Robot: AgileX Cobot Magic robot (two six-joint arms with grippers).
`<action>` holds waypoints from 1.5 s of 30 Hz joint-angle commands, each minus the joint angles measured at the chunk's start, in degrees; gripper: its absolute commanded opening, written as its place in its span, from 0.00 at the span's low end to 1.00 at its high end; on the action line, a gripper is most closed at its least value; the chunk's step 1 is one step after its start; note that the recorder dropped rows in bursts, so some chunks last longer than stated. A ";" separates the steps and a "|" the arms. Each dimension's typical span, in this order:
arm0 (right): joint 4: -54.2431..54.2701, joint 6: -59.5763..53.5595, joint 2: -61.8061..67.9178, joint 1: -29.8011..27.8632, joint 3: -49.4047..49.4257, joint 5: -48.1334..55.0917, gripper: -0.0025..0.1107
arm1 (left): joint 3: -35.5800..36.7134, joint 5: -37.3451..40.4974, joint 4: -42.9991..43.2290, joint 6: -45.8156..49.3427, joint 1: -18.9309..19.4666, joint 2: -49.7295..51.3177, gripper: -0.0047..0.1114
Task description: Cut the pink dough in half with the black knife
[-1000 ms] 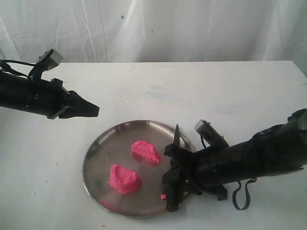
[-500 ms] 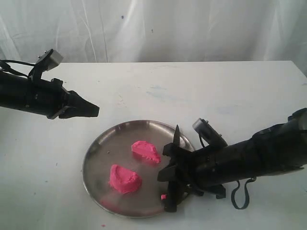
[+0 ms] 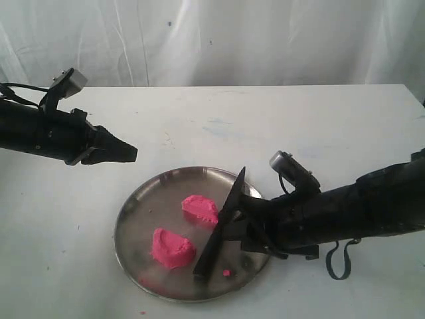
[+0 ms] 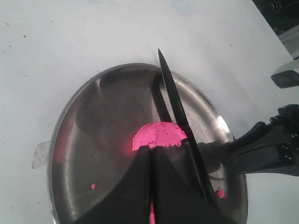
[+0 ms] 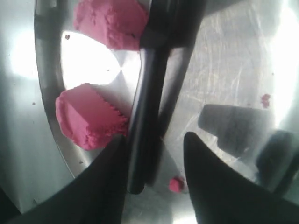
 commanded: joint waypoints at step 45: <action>-71.70 -22.42 -62.58 -0.02 6.92 -4.85 0.02 | 0.41 0.69 -0.87 -0.07 -0.11 -0.30 0.04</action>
